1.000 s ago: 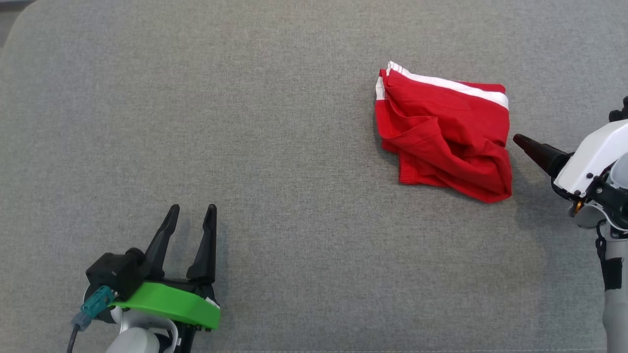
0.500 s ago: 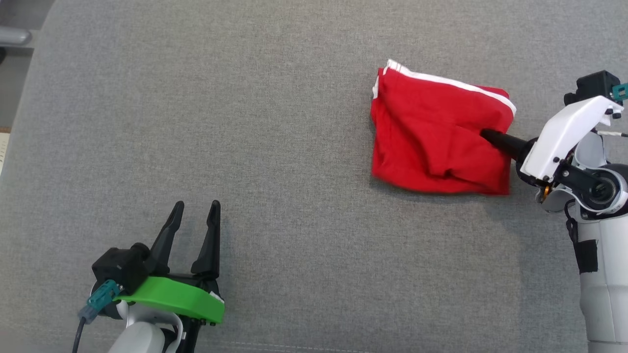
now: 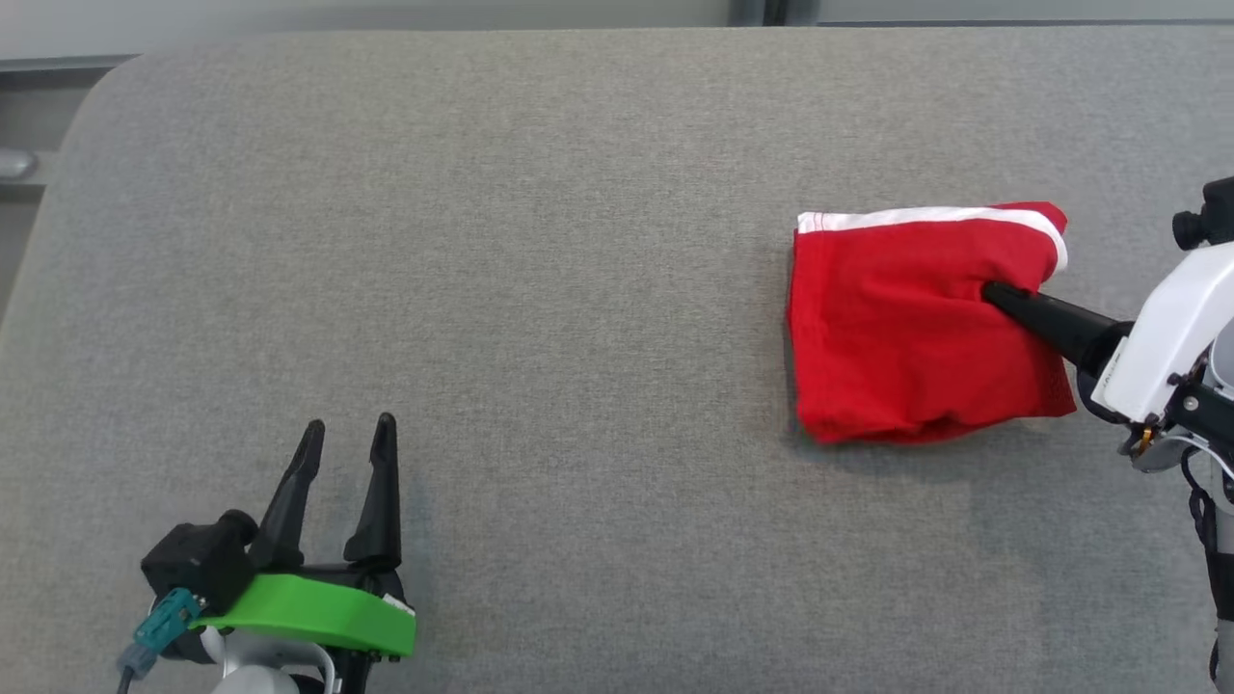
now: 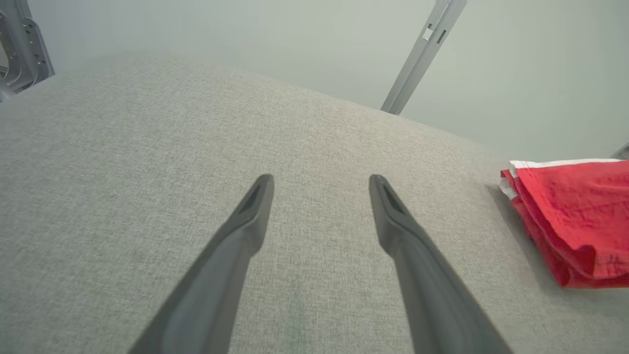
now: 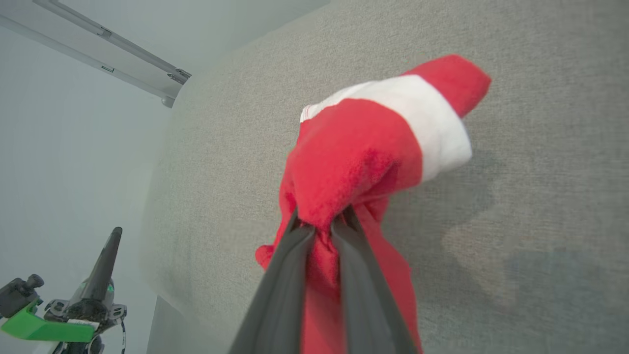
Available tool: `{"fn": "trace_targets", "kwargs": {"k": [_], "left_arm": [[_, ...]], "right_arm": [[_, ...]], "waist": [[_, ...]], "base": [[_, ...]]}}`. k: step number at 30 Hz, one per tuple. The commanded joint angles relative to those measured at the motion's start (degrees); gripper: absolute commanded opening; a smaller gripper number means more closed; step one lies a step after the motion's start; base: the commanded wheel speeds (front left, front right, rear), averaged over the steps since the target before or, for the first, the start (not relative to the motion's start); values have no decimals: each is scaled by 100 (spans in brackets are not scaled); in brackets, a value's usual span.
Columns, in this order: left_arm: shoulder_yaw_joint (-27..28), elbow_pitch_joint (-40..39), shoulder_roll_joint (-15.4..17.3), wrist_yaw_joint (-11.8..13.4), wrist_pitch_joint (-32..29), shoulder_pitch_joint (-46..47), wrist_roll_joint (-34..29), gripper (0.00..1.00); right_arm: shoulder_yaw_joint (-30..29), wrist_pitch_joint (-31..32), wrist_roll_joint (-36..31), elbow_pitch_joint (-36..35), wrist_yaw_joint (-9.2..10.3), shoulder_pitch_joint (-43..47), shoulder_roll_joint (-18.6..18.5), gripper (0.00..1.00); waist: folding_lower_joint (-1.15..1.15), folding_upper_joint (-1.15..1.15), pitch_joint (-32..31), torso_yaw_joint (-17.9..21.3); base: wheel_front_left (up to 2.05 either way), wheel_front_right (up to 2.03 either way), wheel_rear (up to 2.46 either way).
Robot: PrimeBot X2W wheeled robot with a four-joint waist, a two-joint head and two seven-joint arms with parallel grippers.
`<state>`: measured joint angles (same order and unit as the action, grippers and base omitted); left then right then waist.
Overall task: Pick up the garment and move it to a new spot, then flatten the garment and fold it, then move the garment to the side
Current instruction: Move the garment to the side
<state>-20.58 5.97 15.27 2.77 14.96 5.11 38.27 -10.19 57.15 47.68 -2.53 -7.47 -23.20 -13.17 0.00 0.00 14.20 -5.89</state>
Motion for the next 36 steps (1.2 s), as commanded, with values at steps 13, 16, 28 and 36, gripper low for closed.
{"fn": "trace_targets", "kwargs": {"k": [13, 16, 28, 36], "left_arm": [[251, -872, 515, 163, -279, -36, -324, 100], [239, -1022, 599, 193, -427, 33, -358, 100], [140, -1143, 673, 173, -634, 423, -434, 100], [175, -993, 601, 152, -487, 397, -329, 100]], "right_arm": [[-31, -284, -230, -162, -3, 590, -506, 0], [-13, -505, -383, -20, -3, 535, -599, 0], [655, -881, -1647, 898, -3, -933, -1609, 0], [881, -499, -1930, 1270, -2, -1396, -2492, 0]], "waist": [[0, 0, 353, 2093], [0, 0, 528, 2286], [0, 0, 1084, 1877], [0, 0, 1194, 1464]], "base": [[0, 0, 0], [0, 0, 0], [0, 0, 0], [0, 0, 0]]}}
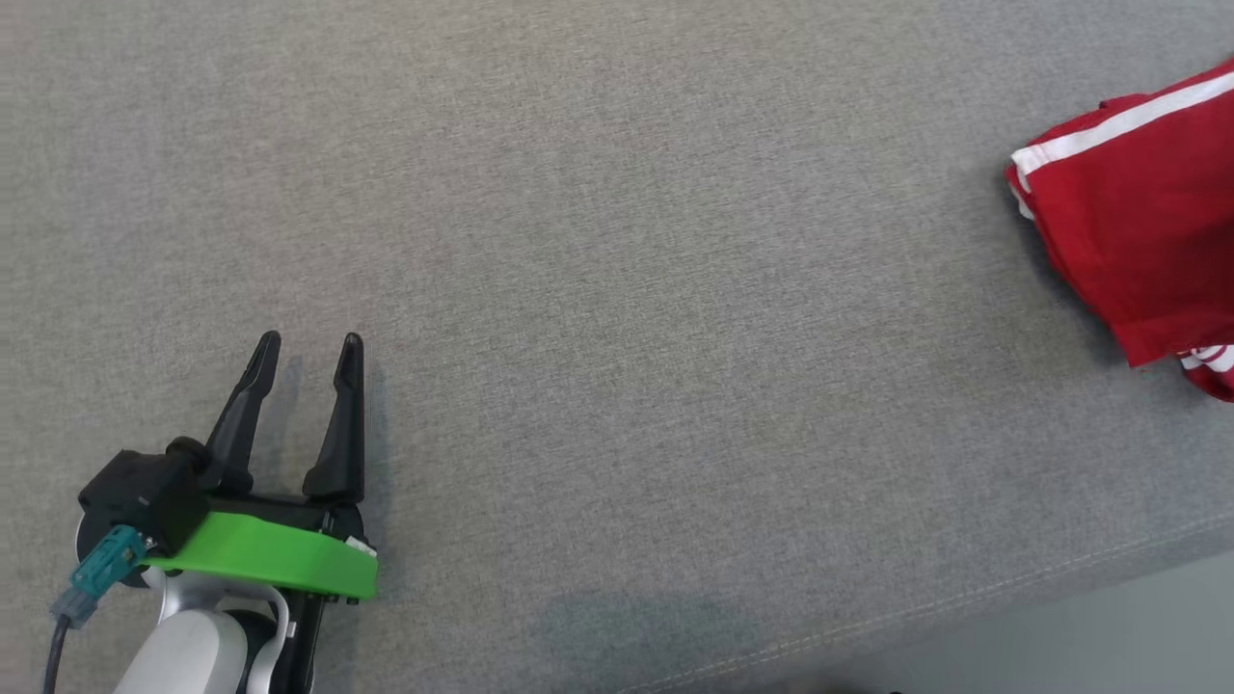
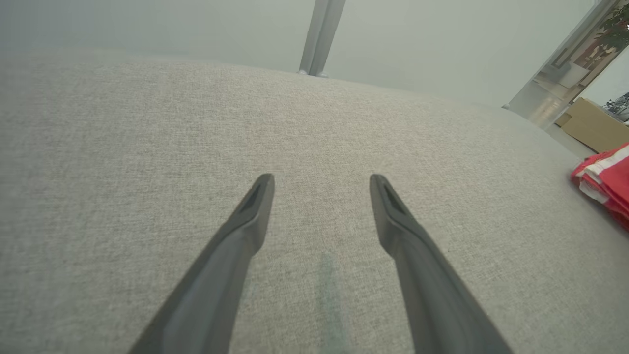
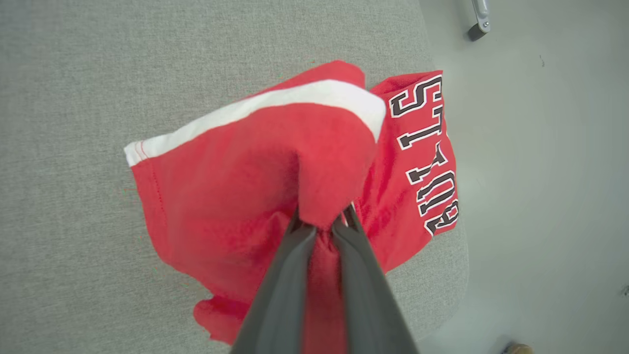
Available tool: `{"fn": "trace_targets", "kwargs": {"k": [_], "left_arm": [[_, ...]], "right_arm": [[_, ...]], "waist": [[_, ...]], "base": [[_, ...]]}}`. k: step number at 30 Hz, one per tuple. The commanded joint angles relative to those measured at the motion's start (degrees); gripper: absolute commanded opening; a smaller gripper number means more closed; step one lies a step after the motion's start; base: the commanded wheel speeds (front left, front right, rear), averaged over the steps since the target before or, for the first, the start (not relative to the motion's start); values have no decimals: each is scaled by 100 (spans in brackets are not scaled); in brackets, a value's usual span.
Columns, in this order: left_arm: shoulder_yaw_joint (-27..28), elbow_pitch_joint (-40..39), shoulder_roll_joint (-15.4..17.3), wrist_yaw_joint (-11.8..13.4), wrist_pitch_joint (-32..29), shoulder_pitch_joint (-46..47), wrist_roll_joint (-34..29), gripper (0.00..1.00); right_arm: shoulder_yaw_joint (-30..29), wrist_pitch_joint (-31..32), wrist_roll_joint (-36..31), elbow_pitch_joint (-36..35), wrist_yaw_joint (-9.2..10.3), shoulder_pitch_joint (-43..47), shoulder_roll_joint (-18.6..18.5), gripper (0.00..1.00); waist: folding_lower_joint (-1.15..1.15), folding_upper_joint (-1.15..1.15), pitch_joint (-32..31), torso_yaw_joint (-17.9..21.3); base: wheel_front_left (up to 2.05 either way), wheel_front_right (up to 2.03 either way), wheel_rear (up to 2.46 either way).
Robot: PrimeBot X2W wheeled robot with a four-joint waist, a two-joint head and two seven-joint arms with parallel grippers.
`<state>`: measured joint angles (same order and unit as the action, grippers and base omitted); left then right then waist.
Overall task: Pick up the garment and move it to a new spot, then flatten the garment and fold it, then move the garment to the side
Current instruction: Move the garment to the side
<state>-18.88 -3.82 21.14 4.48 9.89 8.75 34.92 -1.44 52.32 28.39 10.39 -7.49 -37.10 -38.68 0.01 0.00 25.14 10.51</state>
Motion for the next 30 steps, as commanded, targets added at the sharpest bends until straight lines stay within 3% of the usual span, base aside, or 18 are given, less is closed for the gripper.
{"fn": "trace_targets", "kwargs": {"k": [1, 9, 10, 11, 17, 20, 24, 30], "left_arm": [[7, -1, 2, -29, 33, 45, 13, 100], [-31, 95, -69, -63, 95, 170, 49, 100], [-29, 104, -76, -64, 110, 177, 54, 100], [-25, 114, -80, -62, 124, 172, 63, 100], [-36, 167, -116, -88, 166, 205, 92, 100], [-31, 224, -127, -97, 192, 199, 111, 100], [-39, 300, -137, -95, 249, 95, 112, 100], [97, 536, -153, -47, 389, -76, 110, 100]], "right_arm": [[-6, 23, -30, 39, 0, -46, -1, 0], [-165, 92, -370, 666, 1, -132, -430, 2], [-159, 57, -485, 672, 1, -108, -402, 38], [-201, 45, -630, 673, 1, -66, -357, 100], [-458, 14, -1271, 743, 1, 255, -321, 100], [-493, -374, -1388, 581, 1, 347, -286, 100], [-393, -1587, -1389, 289, 1, 252, -47, 100], [-487, -3779, -1551, 121, 4, 365, 866, 100]], "waist": [[-1, 0, 110, -212], [-1, 0, 173, -418], [-1, 0, 173, -427], [-1, 0, 172, -433], [-1, 0, 161, -489], [-1, 0, 57, -508], [-1, 0, -194, -525], [-1, 0, -822, -671]], "base": [[0, 0, 0], [0, 0, 0], [0, 0, 0], [0, 0, 0], [0, 0, 0], [0, 0, 0], [0, 0, 0], [0, 0, 0]]}}
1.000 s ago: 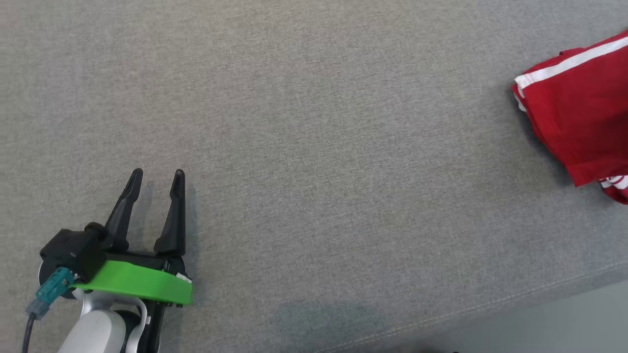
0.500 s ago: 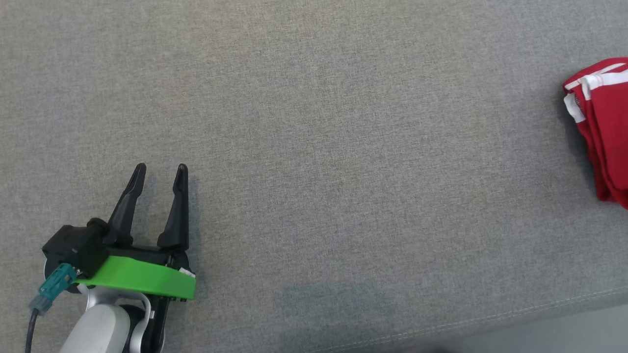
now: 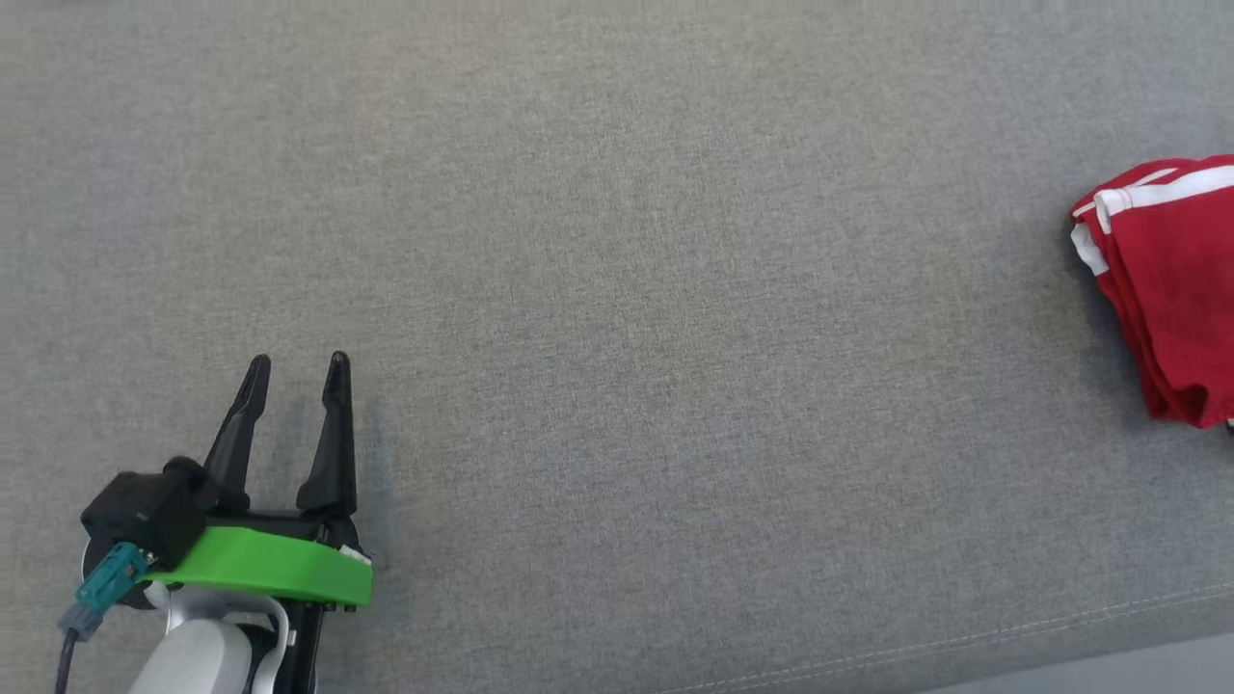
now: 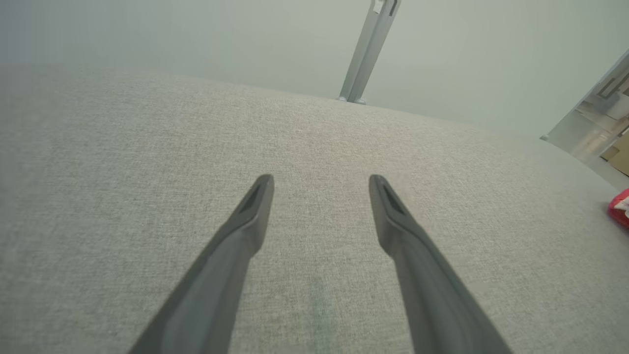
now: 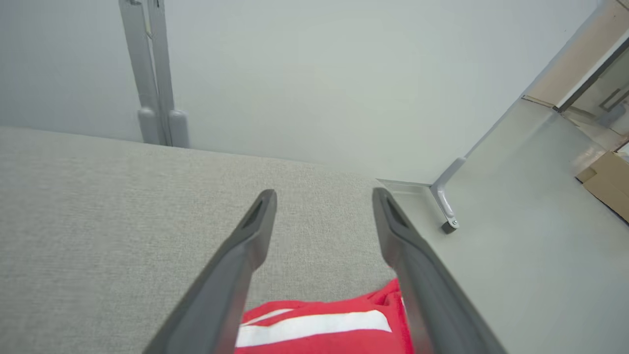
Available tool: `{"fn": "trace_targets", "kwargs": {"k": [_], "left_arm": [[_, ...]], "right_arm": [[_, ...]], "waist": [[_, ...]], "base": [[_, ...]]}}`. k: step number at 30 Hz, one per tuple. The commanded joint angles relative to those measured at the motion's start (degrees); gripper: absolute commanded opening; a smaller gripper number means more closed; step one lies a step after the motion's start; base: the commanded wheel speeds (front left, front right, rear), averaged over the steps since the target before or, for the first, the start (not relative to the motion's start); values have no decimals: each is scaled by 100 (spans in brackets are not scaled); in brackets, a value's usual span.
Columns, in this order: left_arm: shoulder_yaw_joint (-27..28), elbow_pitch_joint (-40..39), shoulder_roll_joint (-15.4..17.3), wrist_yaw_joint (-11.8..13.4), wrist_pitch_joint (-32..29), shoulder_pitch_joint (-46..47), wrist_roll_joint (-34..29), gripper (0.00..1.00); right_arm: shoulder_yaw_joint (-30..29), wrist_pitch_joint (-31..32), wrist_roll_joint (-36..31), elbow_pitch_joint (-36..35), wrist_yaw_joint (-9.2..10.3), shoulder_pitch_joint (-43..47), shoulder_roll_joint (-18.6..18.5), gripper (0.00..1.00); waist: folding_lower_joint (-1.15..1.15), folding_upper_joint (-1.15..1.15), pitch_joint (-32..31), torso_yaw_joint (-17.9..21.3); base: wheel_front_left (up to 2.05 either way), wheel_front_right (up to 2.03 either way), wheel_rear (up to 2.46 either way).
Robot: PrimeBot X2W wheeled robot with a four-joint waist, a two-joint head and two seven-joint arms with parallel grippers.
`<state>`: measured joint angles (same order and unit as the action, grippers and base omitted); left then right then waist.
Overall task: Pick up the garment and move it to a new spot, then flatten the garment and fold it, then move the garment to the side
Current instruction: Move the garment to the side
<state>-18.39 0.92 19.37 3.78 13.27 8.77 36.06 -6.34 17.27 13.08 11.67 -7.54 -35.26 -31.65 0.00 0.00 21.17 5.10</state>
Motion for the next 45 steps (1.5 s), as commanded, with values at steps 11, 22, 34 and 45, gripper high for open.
{"fn": "trace_targets", "kwargs": {"k": [11, 22, 34, 45], "left_arm": [[337, 838, -101, 40, 187, -566, -175, 100], [741, 1280, -228, -117, 195, -1049, -727, 100], [1091, 1379, -631, -919, 197, -1078, -1229, 100], [1347, 1431, -867, -1082, 196, -1085, -1461, 100]], "right_arm": [[-68, -2309, -206, 206, 6, 2002, 1203, 100], [-265, -3194, -1133, 773, 9, 3059, 2237, 100], [-871, -3249, -2082, 491, 9, 3463, 2848, 100], [-783, -3251, -2014, 486, 9, 3394, 2867, 100]], "waist": [[0, 0, -1662, -893], [0, 0, -2239, -1215], [0, 0, -2388, -1053], [0, 0, -2337, -910]], "base": [[0, 0, 0], [0, 0, 0], [0, 0, 0], [0, 0, 0]]}}
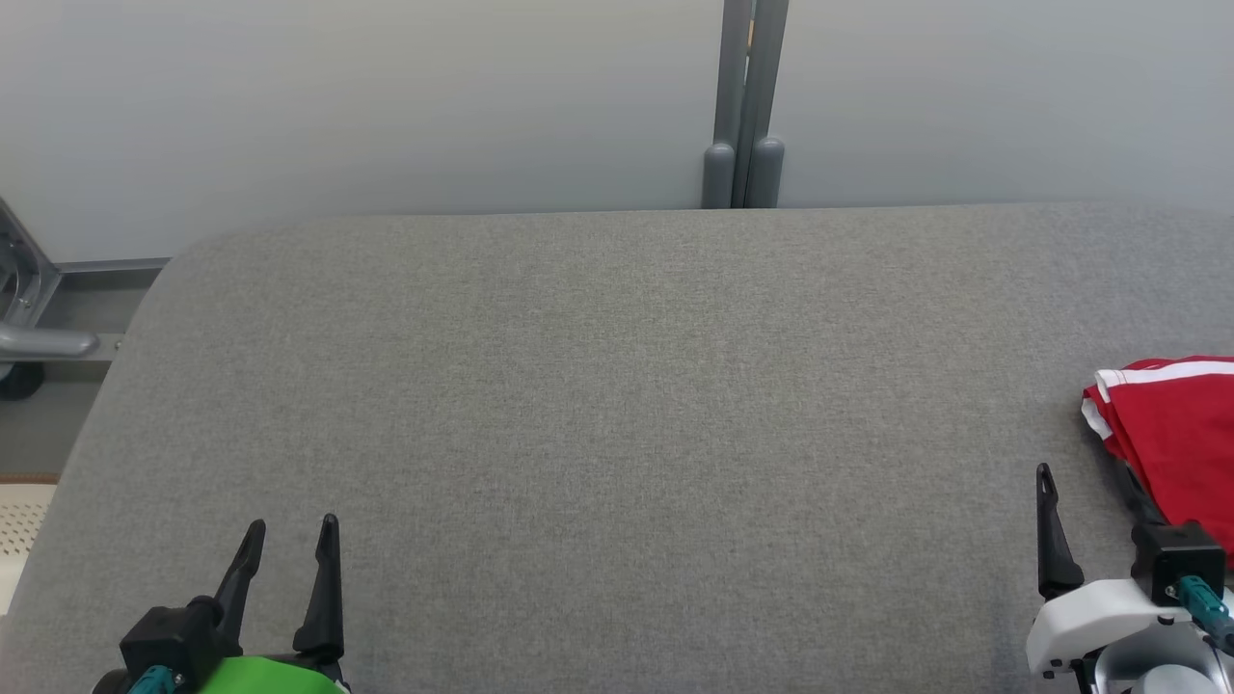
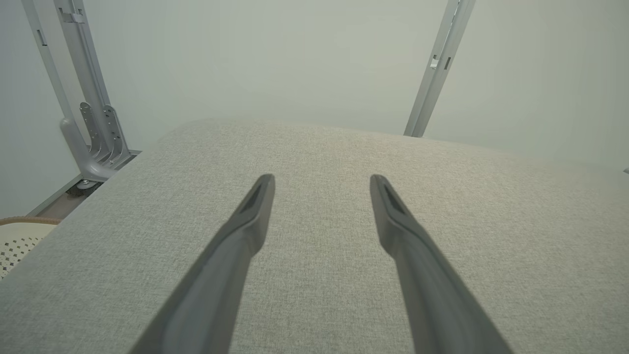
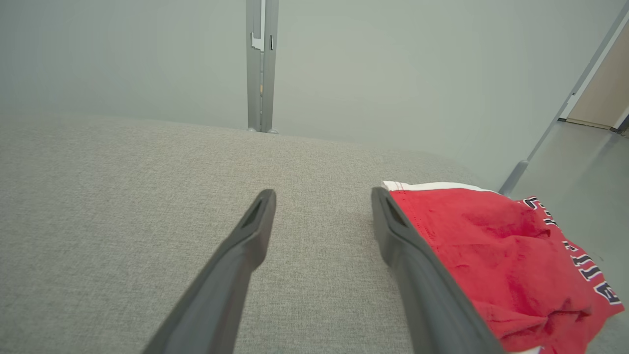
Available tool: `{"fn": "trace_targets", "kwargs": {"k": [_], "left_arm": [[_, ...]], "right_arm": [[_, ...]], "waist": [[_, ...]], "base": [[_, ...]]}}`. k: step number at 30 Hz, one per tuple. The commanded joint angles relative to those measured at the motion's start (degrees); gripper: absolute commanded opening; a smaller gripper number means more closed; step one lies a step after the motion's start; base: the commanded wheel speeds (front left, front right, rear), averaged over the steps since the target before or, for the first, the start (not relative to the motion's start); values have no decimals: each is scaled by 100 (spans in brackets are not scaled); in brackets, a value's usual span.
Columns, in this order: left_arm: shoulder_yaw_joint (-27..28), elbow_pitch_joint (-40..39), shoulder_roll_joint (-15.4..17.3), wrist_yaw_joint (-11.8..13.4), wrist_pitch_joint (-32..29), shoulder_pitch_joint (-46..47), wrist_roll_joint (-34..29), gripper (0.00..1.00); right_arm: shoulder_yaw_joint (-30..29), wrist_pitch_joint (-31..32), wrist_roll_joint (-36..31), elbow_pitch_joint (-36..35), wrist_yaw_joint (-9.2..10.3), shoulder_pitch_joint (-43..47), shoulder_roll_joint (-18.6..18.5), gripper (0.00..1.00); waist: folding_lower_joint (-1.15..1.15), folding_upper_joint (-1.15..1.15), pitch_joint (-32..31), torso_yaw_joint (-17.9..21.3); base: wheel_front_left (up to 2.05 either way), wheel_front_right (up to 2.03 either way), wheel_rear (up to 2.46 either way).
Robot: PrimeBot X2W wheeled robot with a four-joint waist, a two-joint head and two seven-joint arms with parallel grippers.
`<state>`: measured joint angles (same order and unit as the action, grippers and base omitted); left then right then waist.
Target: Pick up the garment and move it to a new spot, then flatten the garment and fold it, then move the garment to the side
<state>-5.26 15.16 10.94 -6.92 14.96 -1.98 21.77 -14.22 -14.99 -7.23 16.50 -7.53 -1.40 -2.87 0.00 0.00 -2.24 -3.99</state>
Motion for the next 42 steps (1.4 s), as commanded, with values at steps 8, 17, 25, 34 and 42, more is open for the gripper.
{"fn": "trace_targets", "kwargs": {"k": [8, 17, 25, 34, 42], "left_arm": [[21, 2, -44, -17, 2, 18, -42, 100], [-34, 186, -118, -14, -29, -55, -30, 0], [46, 253, -202, -18, -198, -34, 547, 0], [193, 190, -275, -23, -444, 71, 1368, 0], [312, 141, -335, -28, -641, 156, 2026, 0]], "right_arm": [[0, -2, 2, -1, 0, -19, -2, 100], [13, 29, 7, 188, -2, 103, 71, 0], [-34, 304, 768, 363, -2, 11, 101, 0], [141, 479, 1955, 208, -1, 9, 84, 0], [241, 648, 2885, 121, 0, -26, 72, 0]], "waist": [[0, 0, 21, 15], [0, 0, 38, 30], [0, 0, 47, 48], [0, 0, 62, 75], [0, 0, 75, 98]], "base": [[0, 0, 0], [0, 0, 0], [0, 0, 0], [0, 0, 0], [0, 0, 0]]}}
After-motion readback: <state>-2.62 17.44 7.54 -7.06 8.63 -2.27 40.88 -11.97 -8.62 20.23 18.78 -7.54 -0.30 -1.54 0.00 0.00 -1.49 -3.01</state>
